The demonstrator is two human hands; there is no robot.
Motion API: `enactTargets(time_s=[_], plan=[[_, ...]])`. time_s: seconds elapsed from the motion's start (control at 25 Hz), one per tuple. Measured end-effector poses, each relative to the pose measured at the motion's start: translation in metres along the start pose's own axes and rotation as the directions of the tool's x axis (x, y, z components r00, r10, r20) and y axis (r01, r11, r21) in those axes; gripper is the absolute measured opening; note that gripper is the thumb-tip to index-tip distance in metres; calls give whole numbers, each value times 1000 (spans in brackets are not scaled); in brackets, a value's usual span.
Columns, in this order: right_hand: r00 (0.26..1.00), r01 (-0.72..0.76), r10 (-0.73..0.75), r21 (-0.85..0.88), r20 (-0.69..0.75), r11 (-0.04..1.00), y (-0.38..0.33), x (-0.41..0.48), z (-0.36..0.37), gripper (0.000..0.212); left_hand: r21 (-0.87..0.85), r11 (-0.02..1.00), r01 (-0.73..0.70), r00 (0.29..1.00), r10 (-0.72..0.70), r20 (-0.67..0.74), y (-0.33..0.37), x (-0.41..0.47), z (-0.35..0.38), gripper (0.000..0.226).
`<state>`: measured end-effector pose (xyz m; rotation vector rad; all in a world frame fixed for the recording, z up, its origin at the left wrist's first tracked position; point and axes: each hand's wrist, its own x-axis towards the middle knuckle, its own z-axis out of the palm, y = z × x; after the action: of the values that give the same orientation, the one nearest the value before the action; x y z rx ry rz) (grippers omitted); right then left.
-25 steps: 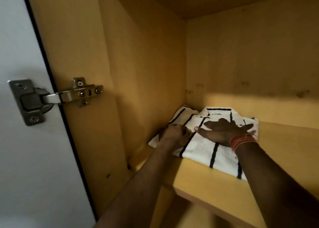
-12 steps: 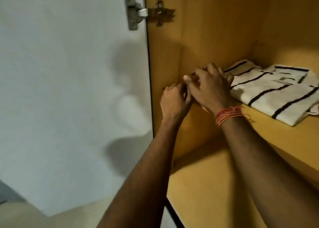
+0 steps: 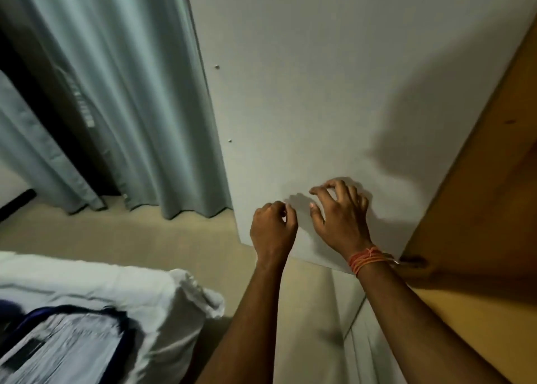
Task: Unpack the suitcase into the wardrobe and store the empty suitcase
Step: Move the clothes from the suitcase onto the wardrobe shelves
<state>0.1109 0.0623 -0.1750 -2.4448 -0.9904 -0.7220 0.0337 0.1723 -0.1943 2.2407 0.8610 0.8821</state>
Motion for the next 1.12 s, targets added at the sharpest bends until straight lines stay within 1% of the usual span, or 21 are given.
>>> enactTargets(time_s=[0.08, 0.16, 0.24, 0.28, 0.36, 0.44, 0.56, 0.64, 0.72, 0.8, 0.84, 0.92, 1.04, 1.12], plan=[[994, 20, -25, 44, 110, 999, -42, -3, 29, 26, 46, 994, 101, 992, -97, -77, -52, 1, -36, 26], [972, 42, -65, 104, 227, 994, -89, -7, 56, 26, 82, 980, 181, 976, -169, -139, -100, 0, -75, 25], [926, 52, -112, 173, 361, 984, -134, -14, 83, 23, 105, 950, 294, 948, -275, -160, -152, -7, -114, 26], [888, 57, -141, 199, 437, 978, -154, -20, 97, 22, 117, 924, 364, 924, -342, -172, -180, -16, -131, 28], [783, 107, -222, 226, 580, 968, -199, -37, 127, 20, 130, 832, 539, 834, -507, -218, -242, -42, -166, 31], [684, 134, -267, 243, 678, 961, -243, -58, 159, 19, 111, 724, 681, 724, -644, -248, -300, -76, -197, 34], [568, 134, -305, 279, 765, 951, -309, -87, 194, 17, 102, 582, 807, 585, -762, -278, -363, -118, -235, 35], [492, 155, -354, 320, 795, 935, -352, -98, 203, 14, 69, 522, 850, 514, -795, -323, -387, -134, -259, 32], [394, 212, -460, 409, 795, 888, -404, -108, 215, 15, 1, 453, 892, 420, -827, -374, -411, -148, -281, 30], [299, 241, -564, 511, 770, 825, -448, -117, 227, 20, -48, 384, 922, 327, -839, -436, -431, -159, -293, 30], [260, 242, -586, 535, 768, 809, -468, -122, 232, 19, -69, 358, 931, 290, -840, -459, -439, -164, -297, 31], [192, 294, -617, 556, 763, 778, -501, -134, 242, 14, -93, 324, 942, 239, -837, -493, -454, -175, -301, 33], [72, 390, -696, 622, 714, 679, -542, -152, 263, 23, -131, 233, 964, 144, -865, -481, -481, -184, -311, 34], [-5, 420, -711, 647, 703, 637, -562, -159, 279, 30, -164, 165, 973, 76, -892, -446, -497, -184, -311, 35]])
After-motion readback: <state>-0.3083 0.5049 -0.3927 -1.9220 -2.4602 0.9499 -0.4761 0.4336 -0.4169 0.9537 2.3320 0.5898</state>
